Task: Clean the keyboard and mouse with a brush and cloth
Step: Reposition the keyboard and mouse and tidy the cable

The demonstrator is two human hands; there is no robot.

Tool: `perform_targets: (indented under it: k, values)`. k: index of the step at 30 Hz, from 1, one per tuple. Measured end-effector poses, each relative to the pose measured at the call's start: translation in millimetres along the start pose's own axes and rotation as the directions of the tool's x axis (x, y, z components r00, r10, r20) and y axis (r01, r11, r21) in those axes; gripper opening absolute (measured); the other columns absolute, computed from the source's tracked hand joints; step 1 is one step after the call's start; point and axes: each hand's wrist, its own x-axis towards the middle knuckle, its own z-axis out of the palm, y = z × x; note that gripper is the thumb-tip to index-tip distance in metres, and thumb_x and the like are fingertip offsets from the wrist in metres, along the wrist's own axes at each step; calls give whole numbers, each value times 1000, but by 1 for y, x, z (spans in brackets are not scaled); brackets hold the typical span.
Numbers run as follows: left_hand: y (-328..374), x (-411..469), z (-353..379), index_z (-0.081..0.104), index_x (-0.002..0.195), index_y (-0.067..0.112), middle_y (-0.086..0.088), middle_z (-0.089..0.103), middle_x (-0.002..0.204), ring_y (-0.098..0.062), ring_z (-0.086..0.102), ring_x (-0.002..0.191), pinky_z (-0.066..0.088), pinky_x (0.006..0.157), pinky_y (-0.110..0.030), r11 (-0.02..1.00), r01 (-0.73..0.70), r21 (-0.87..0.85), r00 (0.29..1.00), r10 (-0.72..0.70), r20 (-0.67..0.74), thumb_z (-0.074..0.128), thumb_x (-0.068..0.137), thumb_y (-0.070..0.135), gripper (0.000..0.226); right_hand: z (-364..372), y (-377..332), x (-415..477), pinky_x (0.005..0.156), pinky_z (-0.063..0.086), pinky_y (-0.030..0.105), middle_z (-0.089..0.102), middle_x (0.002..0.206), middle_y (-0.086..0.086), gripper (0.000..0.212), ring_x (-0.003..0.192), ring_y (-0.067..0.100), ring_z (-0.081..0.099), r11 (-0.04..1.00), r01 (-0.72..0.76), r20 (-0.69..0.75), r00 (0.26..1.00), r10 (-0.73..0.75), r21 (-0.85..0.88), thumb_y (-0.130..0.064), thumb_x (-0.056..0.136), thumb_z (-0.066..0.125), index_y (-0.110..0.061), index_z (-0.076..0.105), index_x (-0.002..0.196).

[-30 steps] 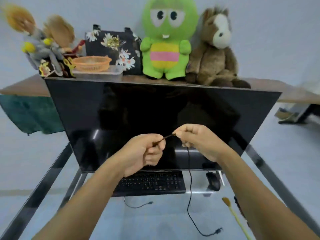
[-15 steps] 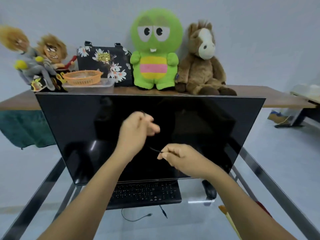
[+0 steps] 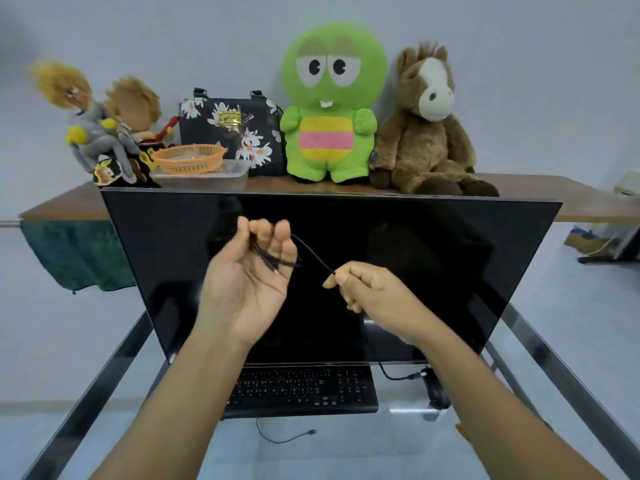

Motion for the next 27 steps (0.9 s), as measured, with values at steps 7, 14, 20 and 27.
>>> perform_targets:
  k: [7, 14, 20, 27]
  values:
    - [5, 33, -27, 54, 87, 8, -8, 76, 88, -15, 71, 95, 46, 93, -32, 538, -159, 828, 955, 295, -9, 40, 103, 27, 28, 39, -4, -16, 54, 42, 15, 57, 70, -10, 15, 57, 1, 49, 975, 4, 196, 980, 40, -222, -30, 98, 50, -27, 61, 107]
    - [-20, -13, -77, 61, 87, 10, -7, 62, 54, -20, 61, 63, 49, 86, -36, 38, 46, 998, 951, -308, -32, 36, 103, 29, 35, 2, -30, -3, 56, 43, 22, 58, 63, -7, 8, 54, 4, 48, 928, 154, 170, 980, -100, -340, -22, 91, 59, -24, 67, 90]
    - [-19, -34, -43, 67, 86, 0, 4, 32, 44, -8, 33, 36, 53, 66, -31, 912, 201, 358, 973, -227, 31, 37, 98, 34, 46, -6, -10, 11, 66, 49, 31, 58, 66, -14, 24, 63, 8, 54, 986, 41, -33, 998, -47, -162, -24, 101, 44, -28, 67, 92]
    - [-4, 11, -19, 63, 105, 7, -1, 72, 75, -12, 69, 74, 54, 80, -19, 663, -258, 703, 942, 336, 28, 47, 97, 26, 26, 49, -10, -8, 68, 49, 21, 62, 83, -10, 20, 75, 2, 59, 951, 121, 208, 976, -61, -285, -34, 101, 43, -24, 60, 105]
